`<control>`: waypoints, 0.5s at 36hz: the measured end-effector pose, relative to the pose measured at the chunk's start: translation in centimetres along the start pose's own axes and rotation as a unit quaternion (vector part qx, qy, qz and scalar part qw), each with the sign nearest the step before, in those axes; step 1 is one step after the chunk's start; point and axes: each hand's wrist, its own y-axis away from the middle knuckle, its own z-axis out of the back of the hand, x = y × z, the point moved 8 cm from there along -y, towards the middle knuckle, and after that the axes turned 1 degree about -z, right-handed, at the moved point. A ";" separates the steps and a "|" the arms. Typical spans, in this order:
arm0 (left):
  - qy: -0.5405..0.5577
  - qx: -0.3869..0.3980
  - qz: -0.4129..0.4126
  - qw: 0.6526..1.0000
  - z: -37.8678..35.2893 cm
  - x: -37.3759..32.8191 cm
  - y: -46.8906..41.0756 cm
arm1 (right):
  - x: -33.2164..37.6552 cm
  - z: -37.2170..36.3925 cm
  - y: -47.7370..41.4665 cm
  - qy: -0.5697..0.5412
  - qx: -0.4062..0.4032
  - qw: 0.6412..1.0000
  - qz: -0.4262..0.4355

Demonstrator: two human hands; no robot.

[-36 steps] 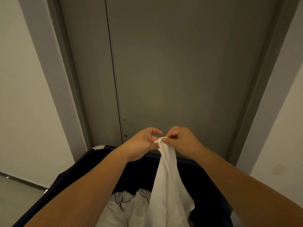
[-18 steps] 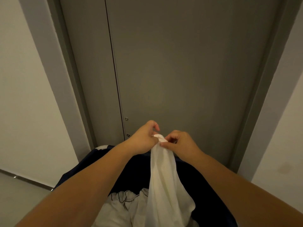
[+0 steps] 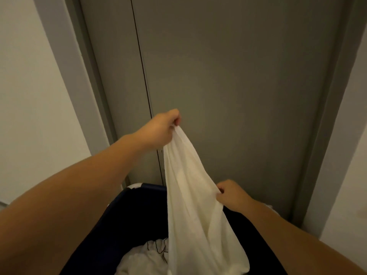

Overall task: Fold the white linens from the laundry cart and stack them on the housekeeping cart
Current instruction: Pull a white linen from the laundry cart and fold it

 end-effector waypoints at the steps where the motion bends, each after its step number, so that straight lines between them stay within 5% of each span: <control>1: -0.006 -0.026 -0.005 1.000 1.2 0.0 -0.5 | -0.7 0.1 -0.1 0.011 0.005 1.000 -0.013; 12: -0.063 -0.153 0.034 0.986 8.9 0.6 -3.3 | -4.0 -0.1 1.2 0.020 0.052 0.997 -0.054; 18: -0.054 -0.163 0.047 0.984 9.6 2.2 -3.1 | -4.2 -3.2 3.4 -0.016 0.198 0.979 -0.049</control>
